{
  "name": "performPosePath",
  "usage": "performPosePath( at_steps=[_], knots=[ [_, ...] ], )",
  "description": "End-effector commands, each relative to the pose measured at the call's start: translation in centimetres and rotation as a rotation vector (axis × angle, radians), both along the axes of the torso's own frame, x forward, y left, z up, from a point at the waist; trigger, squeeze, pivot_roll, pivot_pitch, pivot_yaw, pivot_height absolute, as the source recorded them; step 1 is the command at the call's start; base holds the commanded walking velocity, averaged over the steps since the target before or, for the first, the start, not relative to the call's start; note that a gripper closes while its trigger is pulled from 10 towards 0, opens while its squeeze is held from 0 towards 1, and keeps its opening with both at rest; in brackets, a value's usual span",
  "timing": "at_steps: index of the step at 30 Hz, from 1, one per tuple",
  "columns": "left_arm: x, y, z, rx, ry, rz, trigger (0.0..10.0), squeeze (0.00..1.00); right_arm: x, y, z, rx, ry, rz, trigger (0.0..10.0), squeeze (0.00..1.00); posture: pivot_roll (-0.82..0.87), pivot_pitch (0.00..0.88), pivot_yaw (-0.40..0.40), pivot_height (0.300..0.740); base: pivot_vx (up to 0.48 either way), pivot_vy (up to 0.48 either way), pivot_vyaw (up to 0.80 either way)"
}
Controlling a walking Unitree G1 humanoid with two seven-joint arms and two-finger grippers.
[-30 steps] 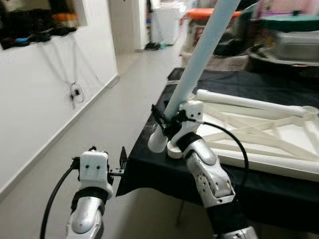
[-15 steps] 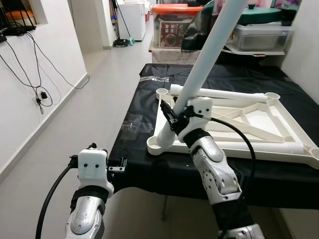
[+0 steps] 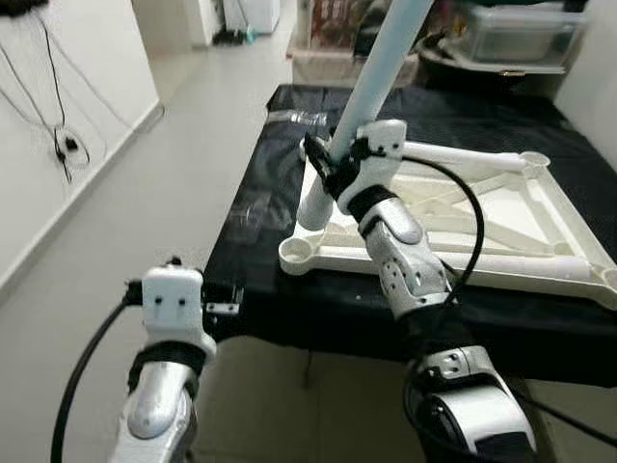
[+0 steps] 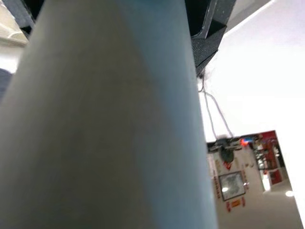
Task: Building children table
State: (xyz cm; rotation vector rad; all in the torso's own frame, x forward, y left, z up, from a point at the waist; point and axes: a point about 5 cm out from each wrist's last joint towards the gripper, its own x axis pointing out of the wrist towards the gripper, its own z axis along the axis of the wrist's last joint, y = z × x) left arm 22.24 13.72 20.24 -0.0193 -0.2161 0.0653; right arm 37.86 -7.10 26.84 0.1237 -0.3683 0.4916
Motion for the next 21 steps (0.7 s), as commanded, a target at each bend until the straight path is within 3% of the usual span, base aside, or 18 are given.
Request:
performPosePath(
  at_steps=[1, 8, 14, 21],
  knots=[
    [-0.1, 0.3, 0.4, -0.001, -0.003, 0.022, 10.0, 0.0, 0.0, 0.2, 0.4, 0.021, -0.013, 0.026, 10.0, 0.0, -0.04, 0.225, -0.031, 0.74, 0.0, 0.0, 0.0],
    [-0.3, 0.5, 1.3, -0.028, -0.015, 0.036, 10.0, 0.0, 1.1, 1.3, 1.2, -0.016, -0.025, 0.157, 10.0, 0.0, -0.04, 0.254, -0.049, 0.74, 0.0, 0.0, 0.0],
    [-1.4, -0.4, 0.9, -0.061, 0.017, 0.022, 10.0, 0.0, 2.2, 0.6, 2.5, -0.044, -0.027, 0.207, 10.0, 0.0, -0.04, 0.277, -0.06, 0.74, 0.0, 0.0, 0.0],
    [-2.2, -1.1, 0.6, -0.075, 0.046, 0.002, 10.0, 0.0, 2.0, 0.5, 2.6, -0.062, -0.026, 0.345, 10.0, 0.0, -0.03, 0.285, -0.064, 0.74, 0.0, 0.0, 0.0]
  ],
)
